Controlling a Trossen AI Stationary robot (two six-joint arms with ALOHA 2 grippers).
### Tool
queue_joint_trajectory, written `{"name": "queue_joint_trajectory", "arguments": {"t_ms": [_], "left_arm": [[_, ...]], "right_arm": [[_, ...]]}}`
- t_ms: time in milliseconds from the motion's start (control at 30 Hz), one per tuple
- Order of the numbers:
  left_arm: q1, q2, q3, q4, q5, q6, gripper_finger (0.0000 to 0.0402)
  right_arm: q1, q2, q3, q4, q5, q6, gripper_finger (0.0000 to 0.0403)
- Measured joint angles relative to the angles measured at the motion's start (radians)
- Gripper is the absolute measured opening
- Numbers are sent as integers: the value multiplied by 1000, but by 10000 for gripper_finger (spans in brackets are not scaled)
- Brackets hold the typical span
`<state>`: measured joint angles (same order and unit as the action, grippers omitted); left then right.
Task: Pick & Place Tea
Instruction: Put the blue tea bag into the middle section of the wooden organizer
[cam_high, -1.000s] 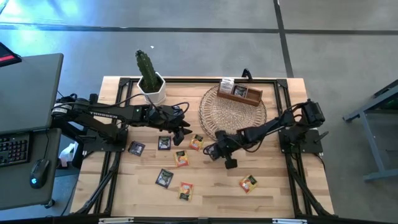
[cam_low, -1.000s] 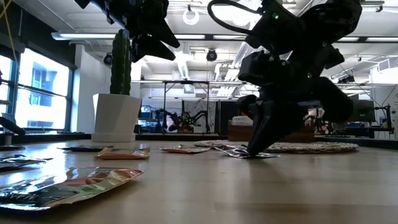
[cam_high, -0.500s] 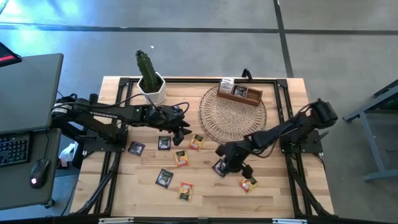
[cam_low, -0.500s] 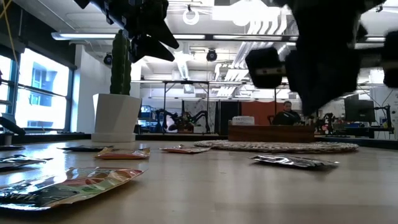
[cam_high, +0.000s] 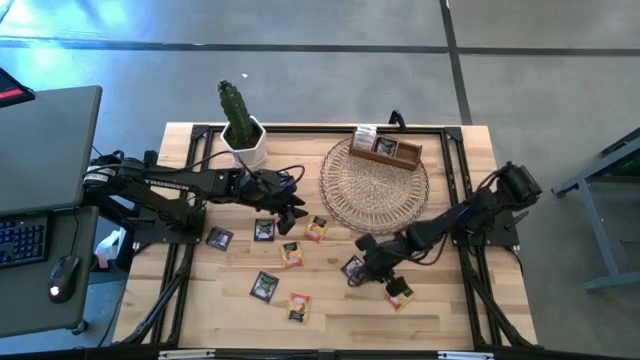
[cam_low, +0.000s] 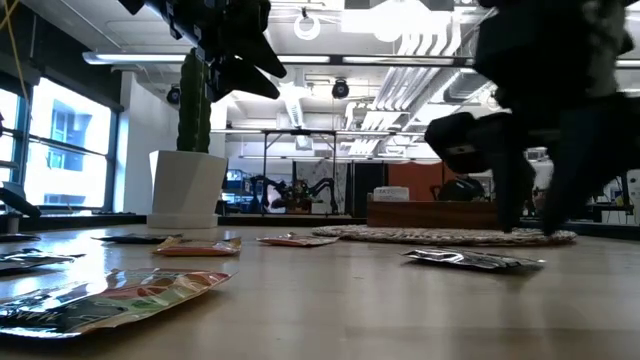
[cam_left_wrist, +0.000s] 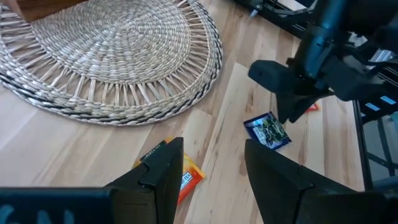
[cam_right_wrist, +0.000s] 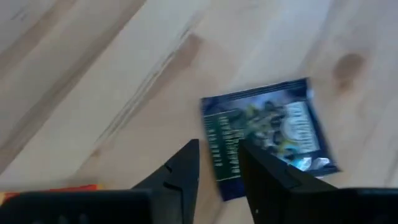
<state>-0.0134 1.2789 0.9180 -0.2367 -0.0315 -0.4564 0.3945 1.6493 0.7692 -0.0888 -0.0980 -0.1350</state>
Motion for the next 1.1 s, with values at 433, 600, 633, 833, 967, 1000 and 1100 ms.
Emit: {"name": "queue_joint_trajectory", "arguments": {"t_ms": [433, 600, 633, 833, 967, 1000, 1100], "left_arm": [[0, 0, 0, 2, -4, 1, 170], [0, 0, 0, 2, -4, 1, 170], [0, 0, 0, 2, -5, 1, 170], [0, 23, 0, 14, -5, -23, 170], [0, 25, 1, 16, -4, -32, 170], [0, 35, 1, 17, -4, -43, 170], [0, 65, -2, -2, 0, -56, 170]], "right_arm": [[-56, 51, 7, -132, 184, -214, 140], [-101, 42, 4, -86, 274, -460, 140], [-107, 40, 3, -59, 307, -553, 140], [-148, 40, -1, 206, 353, -1060, 139], [-161, 35, -1, 397, 401, -1169, 139], [-159, 31, -1, 432, 439, -1161, 139], [-119, 10, 0, 445, 599, -995, 139]]}}
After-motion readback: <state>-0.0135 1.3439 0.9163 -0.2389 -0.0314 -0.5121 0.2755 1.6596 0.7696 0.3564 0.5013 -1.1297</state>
